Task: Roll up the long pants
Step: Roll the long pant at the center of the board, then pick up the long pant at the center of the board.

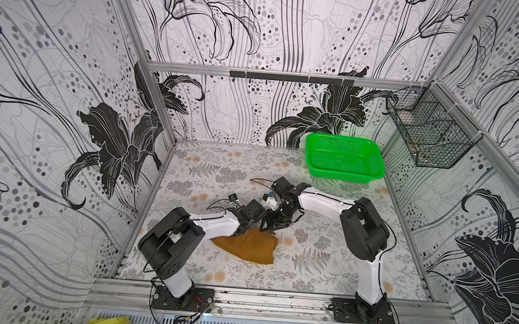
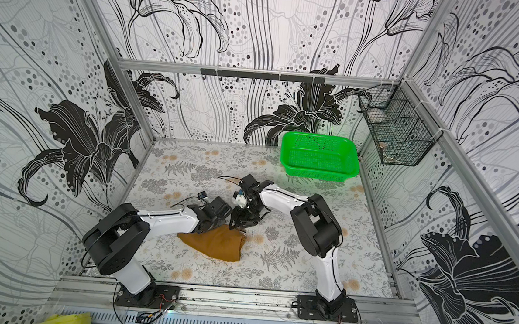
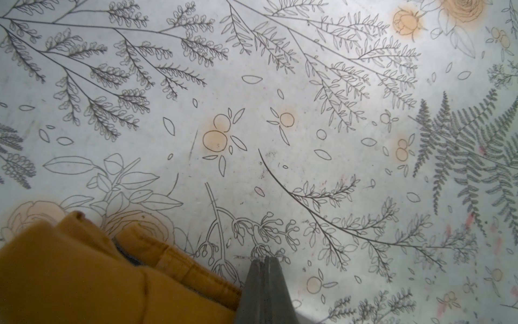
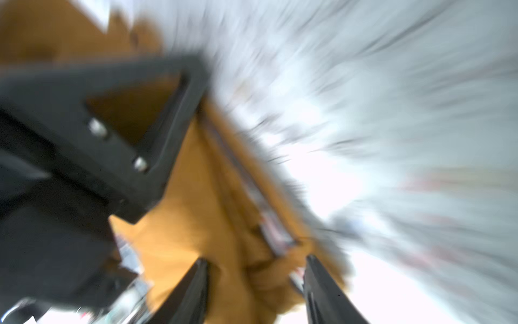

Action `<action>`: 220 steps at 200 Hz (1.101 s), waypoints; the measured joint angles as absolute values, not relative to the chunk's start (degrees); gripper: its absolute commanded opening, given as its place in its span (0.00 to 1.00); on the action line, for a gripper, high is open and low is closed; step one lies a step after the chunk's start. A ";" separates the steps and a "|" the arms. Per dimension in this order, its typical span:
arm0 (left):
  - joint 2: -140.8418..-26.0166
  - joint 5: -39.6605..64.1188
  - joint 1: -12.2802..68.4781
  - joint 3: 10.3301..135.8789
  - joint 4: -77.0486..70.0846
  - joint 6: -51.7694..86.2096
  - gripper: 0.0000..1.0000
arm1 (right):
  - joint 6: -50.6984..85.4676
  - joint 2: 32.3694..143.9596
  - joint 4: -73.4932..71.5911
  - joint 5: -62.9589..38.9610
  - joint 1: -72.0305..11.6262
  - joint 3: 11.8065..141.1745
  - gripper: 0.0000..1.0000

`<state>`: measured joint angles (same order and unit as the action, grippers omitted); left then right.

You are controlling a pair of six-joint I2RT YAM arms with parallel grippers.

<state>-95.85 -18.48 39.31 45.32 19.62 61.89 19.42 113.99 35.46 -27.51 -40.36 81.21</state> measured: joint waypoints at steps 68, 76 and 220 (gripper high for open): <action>-95.94 -18.33 39.27 45.67 20.12 61.87 0.00 | 35.90 80.62 19.64 -6.20 -40.47 56.71 0.92; -95.96 -18.35 39.27 45.74 20.18 61.84 0.00 | 37.39 77.78 19.68 -3.99 -43.42 55.20 0.92; -94.08 -17.08 39.16 45.43 20.01 61.63 0.00 | 56.51 76.44 -5.58 3.86 -62.65 32.99 0.95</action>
